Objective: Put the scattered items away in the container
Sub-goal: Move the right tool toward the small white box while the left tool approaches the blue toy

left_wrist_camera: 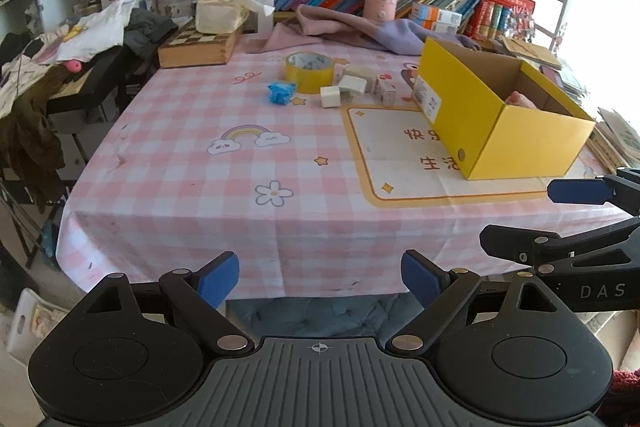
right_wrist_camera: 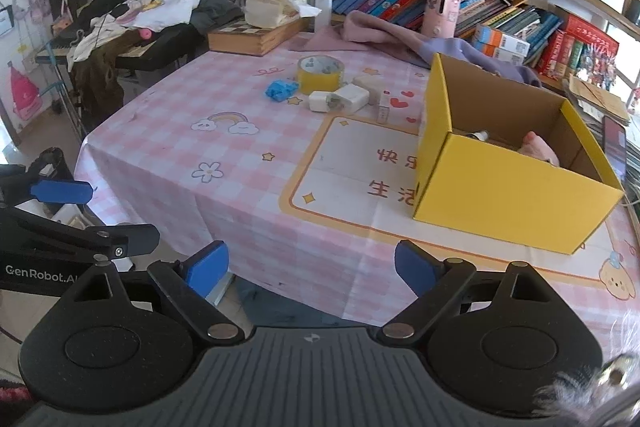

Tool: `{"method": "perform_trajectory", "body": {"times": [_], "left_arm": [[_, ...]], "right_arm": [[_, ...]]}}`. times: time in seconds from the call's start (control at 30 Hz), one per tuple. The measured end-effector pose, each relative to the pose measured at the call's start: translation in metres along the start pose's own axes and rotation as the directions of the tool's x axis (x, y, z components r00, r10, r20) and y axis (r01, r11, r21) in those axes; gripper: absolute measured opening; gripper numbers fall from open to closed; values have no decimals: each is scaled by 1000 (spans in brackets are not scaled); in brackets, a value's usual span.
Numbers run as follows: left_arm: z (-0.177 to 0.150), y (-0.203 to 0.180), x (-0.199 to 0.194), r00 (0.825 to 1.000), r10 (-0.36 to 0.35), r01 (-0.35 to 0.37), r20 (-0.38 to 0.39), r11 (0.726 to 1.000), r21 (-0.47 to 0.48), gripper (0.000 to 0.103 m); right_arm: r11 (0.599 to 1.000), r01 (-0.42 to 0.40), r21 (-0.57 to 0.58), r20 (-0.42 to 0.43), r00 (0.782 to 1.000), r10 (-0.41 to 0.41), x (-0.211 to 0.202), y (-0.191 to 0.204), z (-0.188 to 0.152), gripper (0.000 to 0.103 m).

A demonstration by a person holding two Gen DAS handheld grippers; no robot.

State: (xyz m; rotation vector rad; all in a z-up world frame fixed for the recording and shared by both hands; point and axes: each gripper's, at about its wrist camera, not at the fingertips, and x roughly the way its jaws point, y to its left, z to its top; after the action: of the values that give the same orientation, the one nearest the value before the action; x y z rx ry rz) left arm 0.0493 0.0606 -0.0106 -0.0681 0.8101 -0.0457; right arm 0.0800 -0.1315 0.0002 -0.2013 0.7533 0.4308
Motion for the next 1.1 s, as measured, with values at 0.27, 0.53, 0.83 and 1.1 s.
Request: {"method": "perform_trajectory", "body": {"times": [0.27, 0.53, 0.83, 1.1], "left_arm": [[9, 4, 16, 1000, 7, -7, -7, 1000, -2, 90], [26, 10, 38, 999, 34, -34, -7, 999, 2, 90], [60, 9, 67, 998, 50, -51, 34, 998, 39, 89], [91, 6, 95, 997, 44, -48, 63, 997, 61, 89]], "right_arm": [[1000, -13, -17, -27, 1000, 12, 27, -3, 12, 70], [1000, -2, -15, -26, 1000, 2, 54, -12, 30, 53], [999, 30, 40, 36, 999, -31, 84, -30, 66, 52], [993, 37, 113, 59, 997, -44, 117, -43, 102, 52]]}}
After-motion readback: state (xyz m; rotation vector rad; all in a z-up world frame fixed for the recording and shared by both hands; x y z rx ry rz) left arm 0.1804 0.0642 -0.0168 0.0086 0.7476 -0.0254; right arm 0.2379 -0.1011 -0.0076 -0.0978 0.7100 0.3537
